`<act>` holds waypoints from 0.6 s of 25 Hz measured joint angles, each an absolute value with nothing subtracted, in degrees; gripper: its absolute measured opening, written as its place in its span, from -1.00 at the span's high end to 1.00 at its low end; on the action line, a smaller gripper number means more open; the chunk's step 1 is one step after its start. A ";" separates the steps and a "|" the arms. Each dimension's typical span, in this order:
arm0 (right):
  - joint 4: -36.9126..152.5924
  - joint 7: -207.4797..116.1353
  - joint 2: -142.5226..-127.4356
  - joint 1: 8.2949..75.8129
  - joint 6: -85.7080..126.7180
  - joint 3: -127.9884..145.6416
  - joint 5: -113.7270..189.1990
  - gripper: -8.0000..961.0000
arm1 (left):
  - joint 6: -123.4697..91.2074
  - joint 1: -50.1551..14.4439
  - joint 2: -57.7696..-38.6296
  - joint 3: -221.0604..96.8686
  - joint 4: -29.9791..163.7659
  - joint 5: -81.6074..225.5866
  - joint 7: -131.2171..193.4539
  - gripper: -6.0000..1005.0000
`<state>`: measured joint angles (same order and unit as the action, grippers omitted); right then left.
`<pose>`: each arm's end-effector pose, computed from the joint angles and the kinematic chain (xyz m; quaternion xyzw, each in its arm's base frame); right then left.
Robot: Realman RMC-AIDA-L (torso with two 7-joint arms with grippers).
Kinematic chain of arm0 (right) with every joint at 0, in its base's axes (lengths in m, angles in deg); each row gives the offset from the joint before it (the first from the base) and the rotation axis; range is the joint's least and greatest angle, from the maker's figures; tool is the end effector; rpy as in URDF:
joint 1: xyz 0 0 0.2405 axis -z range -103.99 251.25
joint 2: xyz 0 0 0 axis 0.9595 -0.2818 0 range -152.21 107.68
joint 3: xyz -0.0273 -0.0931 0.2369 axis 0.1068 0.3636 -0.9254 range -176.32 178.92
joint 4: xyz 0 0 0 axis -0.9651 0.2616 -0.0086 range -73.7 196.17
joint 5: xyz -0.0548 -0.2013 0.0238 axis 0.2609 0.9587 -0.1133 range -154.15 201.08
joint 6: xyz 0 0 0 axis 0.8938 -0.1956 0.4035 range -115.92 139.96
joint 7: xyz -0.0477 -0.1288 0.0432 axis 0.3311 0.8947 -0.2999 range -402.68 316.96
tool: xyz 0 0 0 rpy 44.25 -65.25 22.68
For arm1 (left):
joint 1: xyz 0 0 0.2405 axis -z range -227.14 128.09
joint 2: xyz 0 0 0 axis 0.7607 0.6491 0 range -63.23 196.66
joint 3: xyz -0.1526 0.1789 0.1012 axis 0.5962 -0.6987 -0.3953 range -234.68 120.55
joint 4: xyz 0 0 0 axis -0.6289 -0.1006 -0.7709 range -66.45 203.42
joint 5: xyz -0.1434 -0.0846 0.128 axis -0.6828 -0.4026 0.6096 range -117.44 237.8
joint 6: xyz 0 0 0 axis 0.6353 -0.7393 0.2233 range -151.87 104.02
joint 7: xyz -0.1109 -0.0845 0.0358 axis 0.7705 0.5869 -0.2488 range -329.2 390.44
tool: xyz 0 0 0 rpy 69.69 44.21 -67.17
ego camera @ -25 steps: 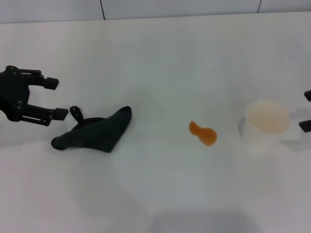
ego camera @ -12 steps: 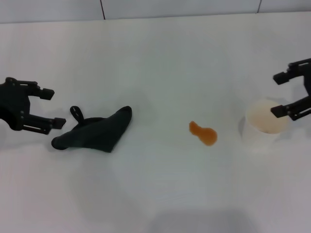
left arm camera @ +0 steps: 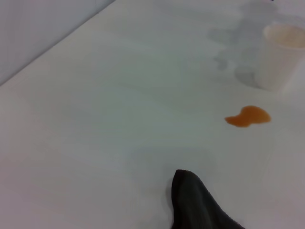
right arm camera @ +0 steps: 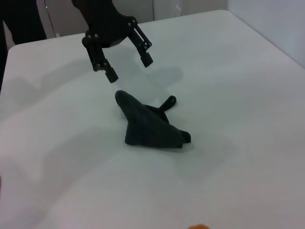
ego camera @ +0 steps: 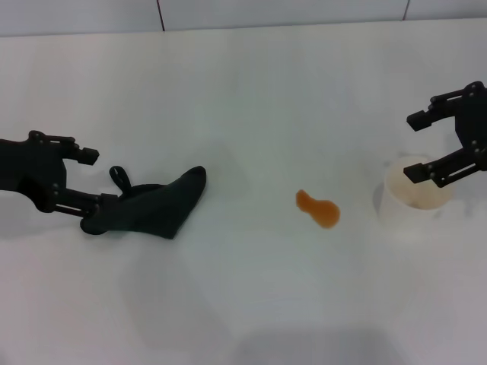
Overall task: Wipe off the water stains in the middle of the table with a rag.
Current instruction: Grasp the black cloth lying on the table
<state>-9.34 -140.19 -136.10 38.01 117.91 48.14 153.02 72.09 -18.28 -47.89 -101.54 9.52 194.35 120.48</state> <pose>0.2000 0.3511 0.0916 -0.9910 0.0903 0.0184 0.0972 -0.2673 0.3426 0.0661 -0.9798 -0.1570 -0.0063 0.1240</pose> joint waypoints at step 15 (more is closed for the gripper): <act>-9.35 -140.05 -136.12 38.01 118.34 48.14 153.02 -0.78 | 68.36 -18.31 -50.25 -101.91 9.42 197.37 120.35 -0.71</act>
